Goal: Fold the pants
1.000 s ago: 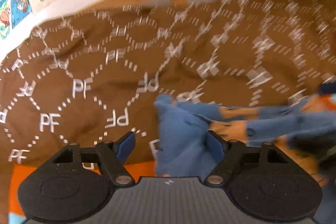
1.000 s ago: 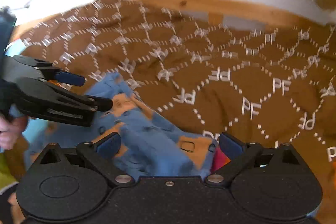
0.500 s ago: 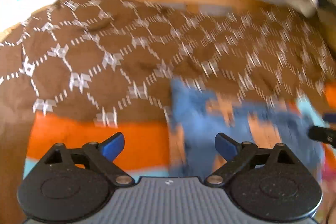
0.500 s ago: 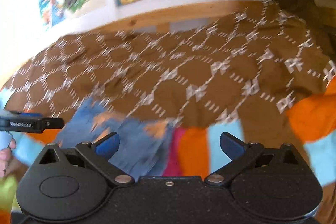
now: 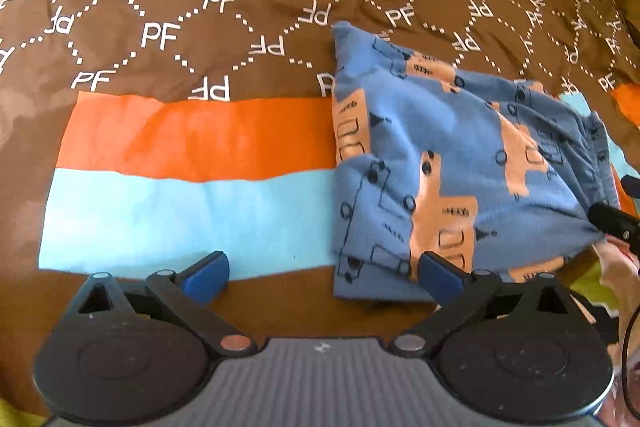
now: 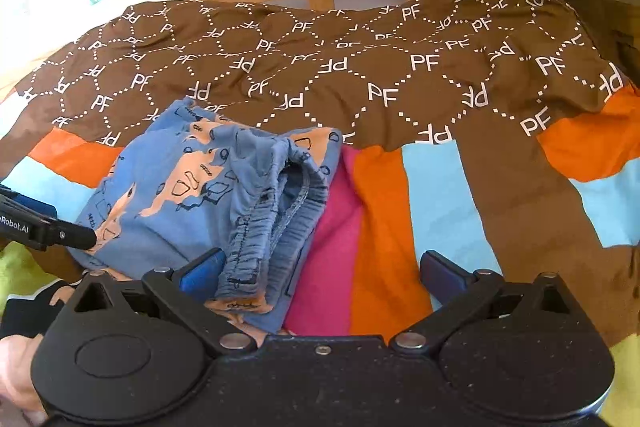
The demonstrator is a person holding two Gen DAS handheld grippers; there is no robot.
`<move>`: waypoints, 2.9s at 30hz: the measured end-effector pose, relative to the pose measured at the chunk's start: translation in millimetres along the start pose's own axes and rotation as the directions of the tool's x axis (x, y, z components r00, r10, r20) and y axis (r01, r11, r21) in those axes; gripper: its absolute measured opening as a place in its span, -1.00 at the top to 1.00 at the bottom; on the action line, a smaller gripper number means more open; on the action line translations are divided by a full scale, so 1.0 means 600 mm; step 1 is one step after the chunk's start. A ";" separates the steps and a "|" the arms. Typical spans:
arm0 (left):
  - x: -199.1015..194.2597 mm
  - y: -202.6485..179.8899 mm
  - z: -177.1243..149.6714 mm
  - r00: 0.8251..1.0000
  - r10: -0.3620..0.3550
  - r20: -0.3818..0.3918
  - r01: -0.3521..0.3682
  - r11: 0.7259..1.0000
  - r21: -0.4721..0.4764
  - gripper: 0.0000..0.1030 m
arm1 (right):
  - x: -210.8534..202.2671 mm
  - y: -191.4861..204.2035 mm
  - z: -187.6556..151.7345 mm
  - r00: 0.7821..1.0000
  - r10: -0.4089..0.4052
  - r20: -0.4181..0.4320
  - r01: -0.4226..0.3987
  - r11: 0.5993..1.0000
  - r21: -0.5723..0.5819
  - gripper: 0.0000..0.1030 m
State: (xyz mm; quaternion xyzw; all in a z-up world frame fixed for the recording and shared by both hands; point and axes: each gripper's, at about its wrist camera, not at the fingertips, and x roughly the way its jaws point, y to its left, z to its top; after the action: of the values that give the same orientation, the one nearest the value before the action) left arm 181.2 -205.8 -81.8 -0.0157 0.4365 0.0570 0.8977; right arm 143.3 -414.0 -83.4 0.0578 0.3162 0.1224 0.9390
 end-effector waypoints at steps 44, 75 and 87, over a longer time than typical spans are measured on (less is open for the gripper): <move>0.052 0.053 0.040 0.881 -0.441 0.171 0.469 0.860 -0.201 -0.72 | 0.149 -0.081 0.108 0.868 0.497 -0.001 -0.469 0.818 0.332 -0.99; 0.031 0.029 -0.014 0.953 -0.274 0.133 0.303 0.899 -0.318 0.65 | 0.130 -0.057 0.085 0.970 0.243 -0.003 -0.231 0.927 0.297 0.31; -0.022 -0.008 -0.021 0.938 -0.208 0.277 0.265 0.947 -0.184 0.73 | 0.060 0.054 0.097 0.991 0.077 0.108 -0.057 0.982 -0.182 0.64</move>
State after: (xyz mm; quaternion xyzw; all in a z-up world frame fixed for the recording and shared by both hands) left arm 163.7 -212.5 -79.4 -0.1594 0.3040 -0.0028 0.9392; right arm 200.3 -374.9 -51.9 -0.0089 0.2475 0.1782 0.9523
